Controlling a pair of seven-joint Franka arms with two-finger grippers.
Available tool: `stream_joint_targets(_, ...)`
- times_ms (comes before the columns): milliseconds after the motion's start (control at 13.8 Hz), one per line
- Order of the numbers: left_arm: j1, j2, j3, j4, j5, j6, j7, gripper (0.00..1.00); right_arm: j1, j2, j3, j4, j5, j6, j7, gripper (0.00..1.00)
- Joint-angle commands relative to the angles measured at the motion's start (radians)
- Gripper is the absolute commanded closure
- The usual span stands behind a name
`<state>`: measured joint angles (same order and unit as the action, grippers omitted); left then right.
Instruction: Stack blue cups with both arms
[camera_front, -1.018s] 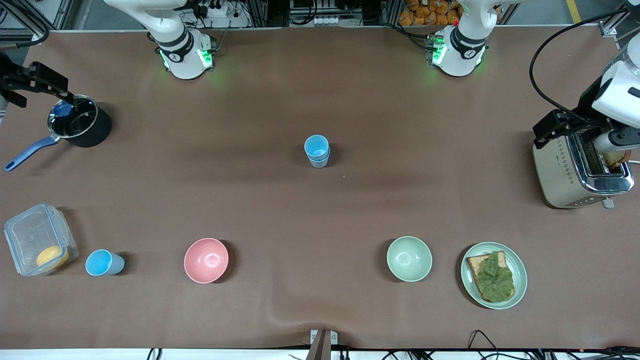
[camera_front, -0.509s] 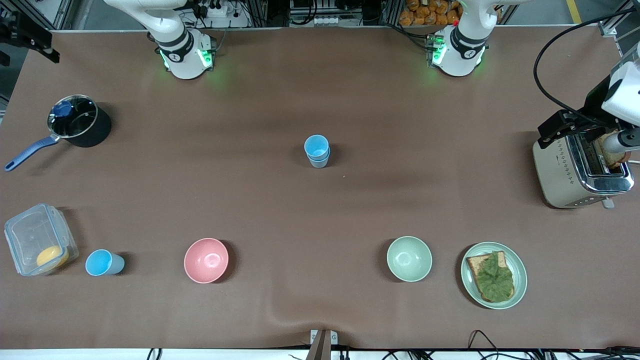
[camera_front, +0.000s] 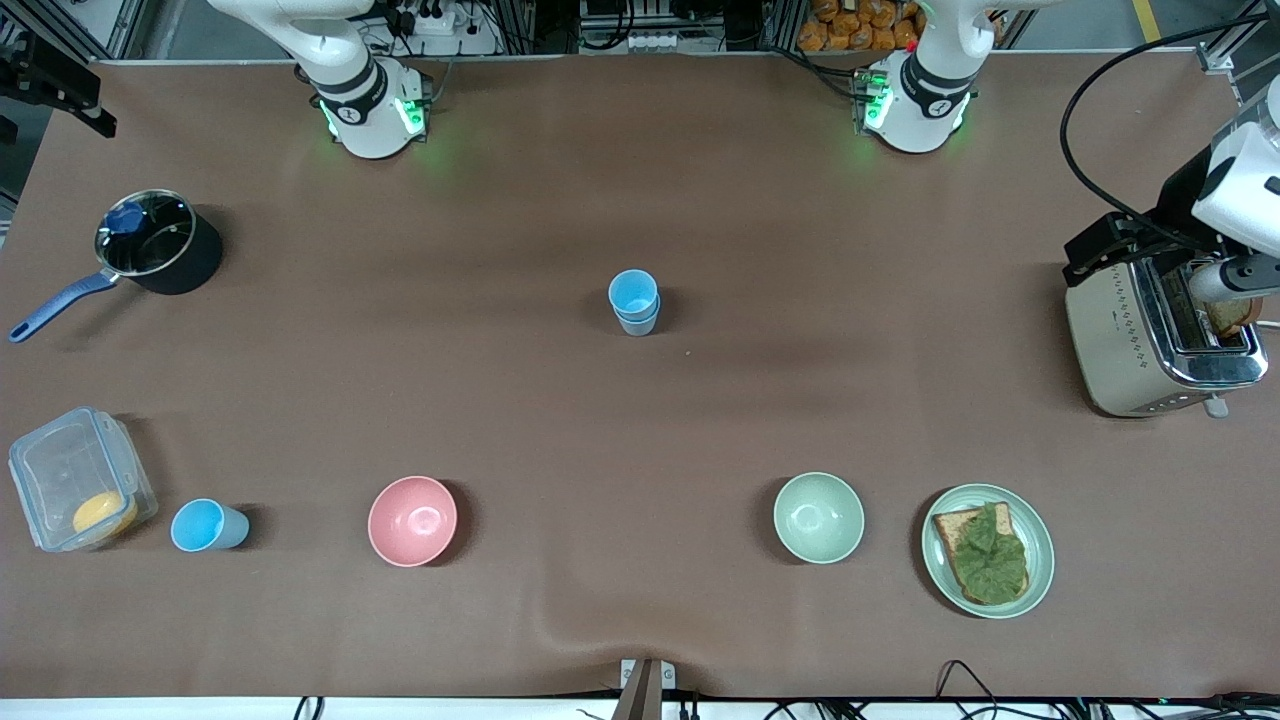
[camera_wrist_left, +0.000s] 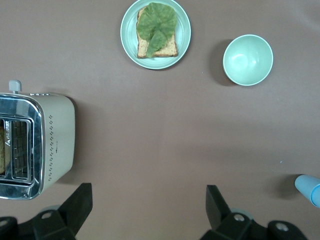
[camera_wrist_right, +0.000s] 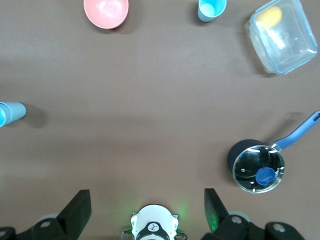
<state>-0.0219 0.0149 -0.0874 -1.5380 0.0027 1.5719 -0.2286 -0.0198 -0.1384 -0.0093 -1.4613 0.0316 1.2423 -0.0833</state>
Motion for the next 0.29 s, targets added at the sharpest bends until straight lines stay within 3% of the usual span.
stream_joint_targets(0, 0.002, -0.032, 0.005, 0.004, -0.024, -0.033, 0.02, 0.0, -0.015, 0.009, 0.006, -0.01, 0.021, 0.029, -0.004, 0.0)
stream_joint_targets(218, -0.001, -0.038, 0.003, 0.006, -0.023, -0.033, 0.017, 0.0, -0.014, 0.039, 0.006, -0.008, 0.013, 0.051, -0.004, 0.0)
